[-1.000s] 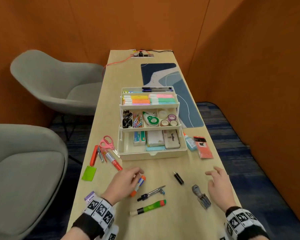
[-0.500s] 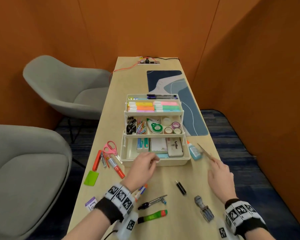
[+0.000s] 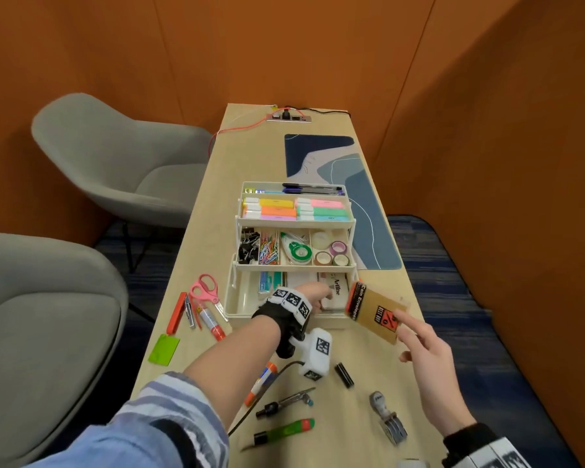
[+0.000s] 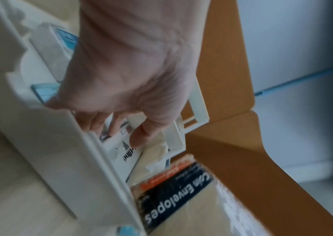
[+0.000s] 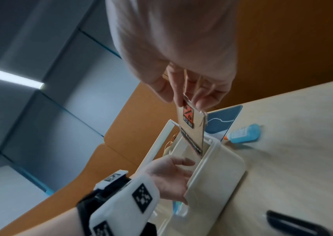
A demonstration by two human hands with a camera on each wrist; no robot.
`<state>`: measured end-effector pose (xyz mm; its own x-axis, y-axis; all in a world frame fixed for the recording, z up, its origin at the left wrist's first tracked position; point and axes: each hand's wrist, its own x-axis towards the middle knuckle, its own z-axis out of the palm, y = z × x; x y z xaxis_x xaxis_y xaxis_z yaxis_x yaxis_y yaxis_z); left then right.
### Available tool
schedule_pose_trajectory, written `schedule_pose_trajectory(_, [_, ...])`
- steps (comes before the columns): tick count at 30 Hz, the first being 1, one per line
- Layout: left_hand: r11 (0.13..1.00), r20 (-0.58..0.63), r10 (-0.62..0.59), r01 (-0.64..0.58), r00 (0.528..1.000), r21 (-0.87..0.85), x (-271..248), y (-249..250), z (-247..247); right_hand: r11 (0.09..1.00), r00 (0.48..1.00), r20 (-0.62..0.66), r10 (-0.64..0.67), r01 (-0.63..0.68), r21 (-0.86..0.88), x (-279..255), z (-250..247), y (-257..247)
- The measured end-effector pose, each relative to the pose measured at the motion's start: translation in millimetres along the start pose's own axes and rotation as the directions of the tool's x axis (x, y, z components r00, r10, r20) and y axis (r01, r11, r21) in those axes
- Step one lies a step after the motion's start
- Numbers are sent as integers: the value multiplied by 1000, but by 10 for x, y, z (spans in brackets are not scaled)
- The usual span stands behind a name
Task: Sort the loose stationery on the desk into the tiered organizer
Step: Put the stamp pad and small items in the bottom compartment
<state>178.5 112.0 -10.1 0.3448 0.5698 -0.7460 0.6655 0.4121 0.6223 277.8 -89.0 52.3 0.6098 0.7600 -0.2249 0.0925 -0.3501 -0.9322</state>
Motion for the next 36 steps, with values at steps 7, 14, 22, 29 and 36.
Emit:
schedule_pose_trajectory(7, [940,61,-13,33,998,-340,40,-64,-74,993,989,131,75,-86,76,58,137,-68])
schedule_pose_trajectory(14, [916,-75,29,-56,997,-398,286,-78,52,972,952,228,202,-224,73,105,155,-31])
schedule_pose_trajectory(22, [889,-76,67,-94,995,-448,112,-2,-60,946,933,260,248,-291,141,151,190,-116])
schedule_pose_trajectory(29, [706,111,97,10,989,-709,-430,-178,-511,949,927,279,250,-292,119,236,355,-172])
schedule_pose_trajectory(36, [653,82,104,-6,991,-758,-807,-516,-748,977,920,330,210,-212,-29,404,677,-243])
